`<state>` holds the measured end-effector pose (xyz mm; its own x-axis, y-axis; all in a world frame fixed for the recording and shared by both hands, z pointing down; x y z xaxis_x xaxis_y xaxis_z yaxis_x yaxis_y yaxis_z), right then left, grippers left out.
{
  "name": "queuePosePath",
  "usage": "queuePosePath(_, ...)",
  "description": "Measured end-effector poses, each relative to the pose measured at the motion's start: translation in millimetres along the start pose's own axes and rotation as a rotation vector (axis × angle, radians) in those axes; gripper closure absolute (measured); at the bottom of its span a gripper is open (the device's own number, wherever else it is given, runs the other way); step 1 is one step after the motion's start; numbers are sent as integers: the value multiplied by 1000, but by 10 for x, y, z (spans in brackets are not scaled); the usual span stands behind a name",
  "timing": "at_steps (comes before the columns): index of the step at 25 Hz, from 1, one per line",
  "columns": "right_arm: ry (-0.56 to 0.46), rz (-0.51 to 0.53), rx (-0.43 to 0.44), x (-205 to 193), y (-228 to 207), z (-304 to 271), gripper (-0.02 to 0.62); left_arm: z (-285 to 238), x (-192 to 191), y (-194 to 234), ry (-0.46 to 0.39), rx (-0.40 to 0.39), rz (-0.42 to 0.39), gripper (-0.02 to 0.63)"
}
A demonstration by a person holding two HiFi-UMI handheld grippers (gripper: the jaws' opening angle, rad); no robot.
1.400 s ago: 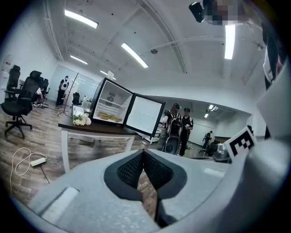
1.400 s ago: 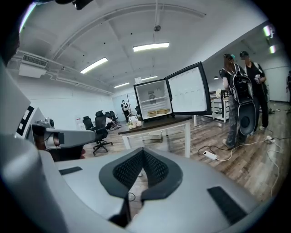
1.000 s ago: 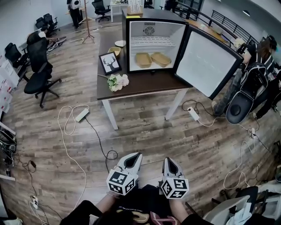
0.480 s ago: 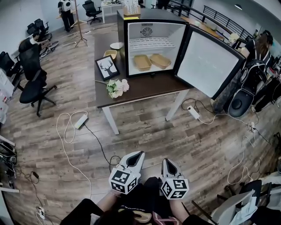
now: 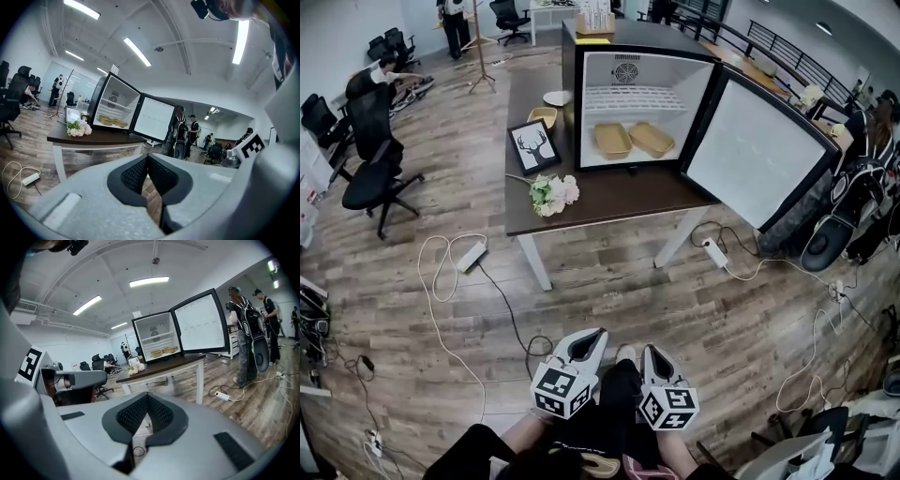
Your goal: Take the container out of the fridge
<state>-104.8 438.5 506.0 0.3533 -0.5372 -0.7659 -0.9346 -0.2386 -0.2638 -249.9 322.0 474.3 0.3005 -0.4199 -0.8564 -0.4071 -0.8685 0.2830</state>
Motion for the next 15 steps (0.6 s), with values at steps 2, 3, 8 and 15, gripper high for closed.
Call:
queuePosePath(2, 7, 36, 14, 98, -55, -100, 588, -85, 59, 45, -3, 22, 9, 597)
queuePosePath(3, 10, 55, 24, 154, -89, -145, 588, -130, 92, 60, -5, 33, 15, 597)
queuePosePath(8, 29, 45, 88, 430, -379, -422, 588, -419, 270, 89, -16, 87, 35, 597)
queuePosePath(15, 36, 71, 124, 806, -811, -722, 588, -868, 464, 92, -7, 134, 48, 597)
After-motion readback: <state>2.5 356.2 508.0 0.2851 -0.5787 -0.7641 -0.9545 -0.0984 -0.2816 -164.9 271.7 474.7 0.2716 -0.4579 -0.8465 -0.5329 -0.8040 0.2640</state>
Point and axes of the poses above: the fingertips, and each gripper's own axes: z backward along the fingers, y to its left, x out of its top, the point moved 8 cm from there along z, backward along the fingers, and after that the axes turned 13 degrees about y, right-handed, at the moved point
